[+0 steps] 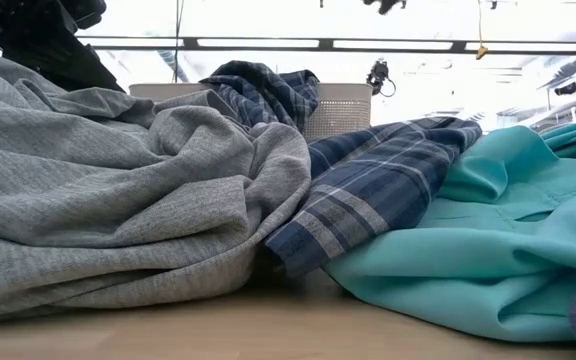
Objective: Sort clothes
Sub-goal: Put the blue checkered shirt into the white laundry bin
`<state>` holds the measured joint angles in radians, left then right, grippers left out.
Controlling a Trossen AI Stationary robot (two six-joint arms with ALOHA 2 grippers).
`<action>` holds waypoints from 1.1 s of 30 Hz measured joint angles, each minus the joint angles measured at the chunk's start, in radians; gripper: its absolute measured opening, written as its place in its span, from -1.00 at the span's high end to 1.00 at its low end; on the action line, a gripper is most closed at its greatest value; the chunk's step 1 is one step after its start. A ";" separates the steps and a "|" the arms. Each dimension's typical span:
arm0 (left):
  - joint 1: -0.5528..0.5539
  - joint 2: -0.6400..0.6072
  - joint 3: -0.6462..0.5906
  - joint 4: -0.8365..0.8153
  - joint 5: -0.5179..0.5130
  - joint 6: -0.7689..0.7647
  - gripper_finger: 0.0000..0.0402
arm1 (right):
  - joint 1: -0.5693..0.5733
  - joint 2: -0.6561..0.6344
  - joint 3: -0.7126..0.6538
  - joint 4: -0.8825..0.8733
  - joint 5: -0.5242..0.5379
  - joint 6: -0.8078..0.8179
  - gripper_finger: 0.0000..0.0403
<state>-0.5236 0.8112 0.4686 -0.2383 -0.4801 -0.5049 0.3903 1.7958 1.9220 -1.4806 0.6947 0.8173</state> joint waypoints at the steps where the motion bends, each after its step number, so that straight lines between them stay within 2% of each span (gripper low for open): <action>1: 0.000 0.000 0.000 0.000 0.001 0.000 0.40 | 0.019 0.000 -0.055 0.027 0.001 0.044 -0.14; 4: 0.000 0.000 0.000 0.000 0.003 0.000 0.40 | 0.050 0.001 -0.223 0.178 -0.045 0.160 -0.14; 6: 0.000 0.000 0.000 0.001 0.003 0.000 0.40 | 0.055 0.001 -0.347 0.374 -0.098 0.167 -0.14; 12: 0.000 0.000 0.000 0.020 0.009 -0.001 0.40 | 0.013 0.003 -0.672 0.977 -0.201 0.095 -0.14; 17: -0.001 0.000 0.000 0.033 0.022 -0.001 0.40 | -0.046 0.003 -0.851 1.471 -0.301 -0.038 -0.14; 19: -0.001 0.000 0.000 0.033 0.022 0.000 0.40 | -0.071 0.003 -0.892 1.615 -0.333 -0.087 -0.13; 22: -0.001 0.000 0.000 0.032 0.022 0.000 0.40 | -0.111 0.002 -0.903 1.618 -0.341 -0.090 -0.05; 24: -0.001 0.000 0.000 0.032 0.022 0.000 0.40 | -0.139 0.002 -0.903 1.598 -0.344 -0.101 0.11; 26: -0.001 0.000 0.000 0.032 0.022 0.001 0.40 | -0.160 0.002 -0.897 1.614 -0.374 -0.128 0.36; 29: -0.001 0.000 0.000 0.032 0.022 0.002 0.40 | -0.177 0.002 -0.874 1.628 -0.419 -0.210 0.83; 30: -0.001 0.000 0.000 0.031 0.022 0.002 0.40 | -0.179 0.002 -0.859 1.625 -0.423 -0.252 0.91; 33: -0.001 0.000 0.000 0.030 0.022 0.003 0.40 | -0.195 0.002 -0.796 1.625 -0.429 -0.327 0.95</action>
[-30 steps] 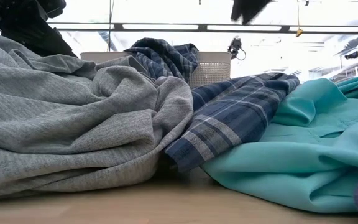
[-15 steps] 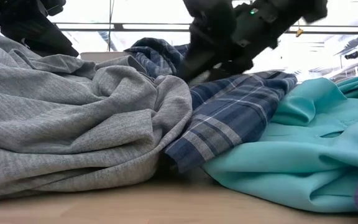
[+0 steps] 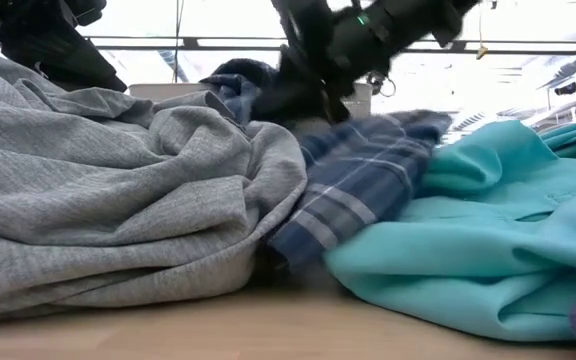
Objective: Sort clothes
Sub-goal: Put the blue checkered shirt into the white laundry bin
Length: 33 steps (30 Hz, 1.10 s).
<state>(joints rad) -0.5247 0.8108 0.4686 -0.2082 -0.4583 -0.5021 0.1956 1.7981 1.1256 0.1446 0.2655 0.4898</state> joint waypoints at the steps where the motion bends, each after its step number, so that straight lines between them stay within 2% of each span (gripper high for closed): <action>1: 0.000 0.000 0.000 0.000 0.000 0.000 0.40 | -0.007 0.000 0.027 -0.008 -0.001 -0.033 0.97; 5: 0.000 0.000 0.000 0.000 0.000 0.000 0.40 | -0.044 -0.002 0.173 -0.066 -0.001 -0.202 0.98; 11: 0.000 0.000 0.000 0.000 0.000 0.000 0.40 | -0.141 -0.003 0.443 -0.248 -0.001 -0.443 0.99; 18: 0.000 0.000 0.000 0.000 0.000 0.000 0.40 | -0.304 -0.005 0.673 -0.234 0.000 -0.649 0.99; 21: 0.000 0.000 0.000 0.000 0.000 0.002 0.40 | -0.385 -0.005 0.744 -0.186 -0.004 -0.675 0.99; 29: 0.000 0.000 0.000 -0.002 -0.001 0.027 0.40 | -0.583 -0.005 0.863 0.030 -0.105 -0.673 1.00; 33: 0.000 0.000 0.000 -0.005 -0.001 0.052 0.40 | -0.632 -0.005 0.873 -0.006 -0.117 -0.600 1.00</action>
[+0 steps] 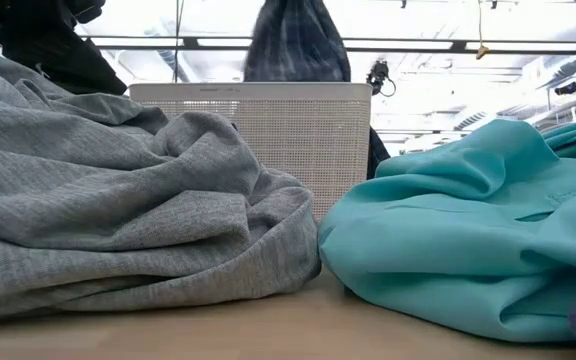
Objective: Sort clothes
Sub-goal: Put the blue checkered shirt into the white laundry bin
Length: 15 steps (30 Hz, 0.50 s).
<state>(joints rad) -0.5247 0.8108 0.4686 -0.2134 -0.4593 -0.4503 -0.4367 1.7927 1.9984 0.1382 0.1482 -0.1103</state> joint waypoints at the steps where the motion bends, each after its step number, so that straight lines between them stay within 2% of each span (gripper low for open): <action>1: 0.000 0.000 0.000 0.000 0.000 0.003 0.40 | -0.005 0.000 0.000 -0.044 -0.017 0.029 1.00; 7: 0.000 0.000 0.000 0.000 -0.023 0.025 0.40 | 0.008 0.058 -0.014 -0.409 -0.168 0.115 1.00; 15: 0.001 0.000 0.000 0.007 -0.044 0.027 0.40 | 0.031 0.222 -0.075 -0.674 -0.137 0.232 0.95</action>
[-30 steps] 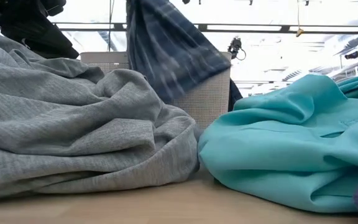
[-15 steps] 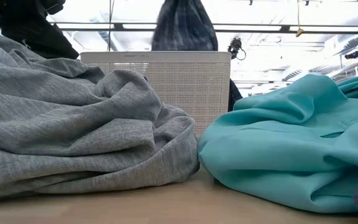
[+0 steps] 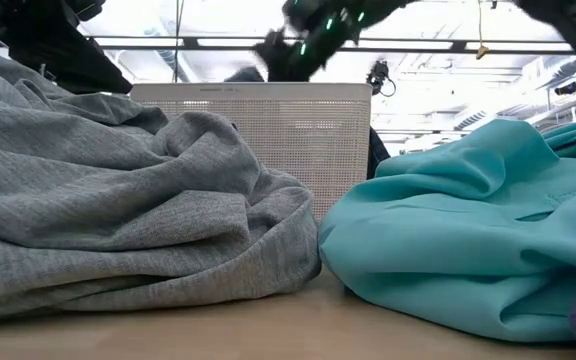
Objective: Sort clothes
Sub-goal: Put the blue checkered shirt into the white laundry bin
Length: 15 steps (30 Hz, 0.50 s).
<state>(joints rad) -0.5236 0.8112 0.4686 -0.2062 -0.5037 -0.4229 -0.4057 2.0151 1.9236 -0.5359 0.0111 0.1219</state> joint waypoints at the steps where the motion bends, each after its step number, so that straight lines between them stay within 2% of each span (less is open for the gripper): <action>1: 0.000 0.000 0.000 -0.001 0.000 0.000 0.40 | -0.001 0.026 0.000 -0.020 -0.017 0.006 0.93; 8: 0.000 0.000 0.000 -0.003 0.000 0.000 0.40 | 0.000 0.131 0.000 -0.097 -0.060 0.007 0.70; 12: 0.000 0.000 0.000 -0.002 0.000 0.000 0.40 | -0.004 0.113 0.013 -0.149 -0.065 0.007 0.49; 15: 0.000 0.000 0.000 -0.002 0.000 0.000 0.40 | -0.008 0.048 0.026 -0.175 -0.065 0.003 0.36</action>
<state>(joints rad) -0.5236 0.8112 0.4686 -0.2080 -0.5041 -0.4232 -0.4142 2.0627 1.9498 -0.7107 -0.0544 0.1247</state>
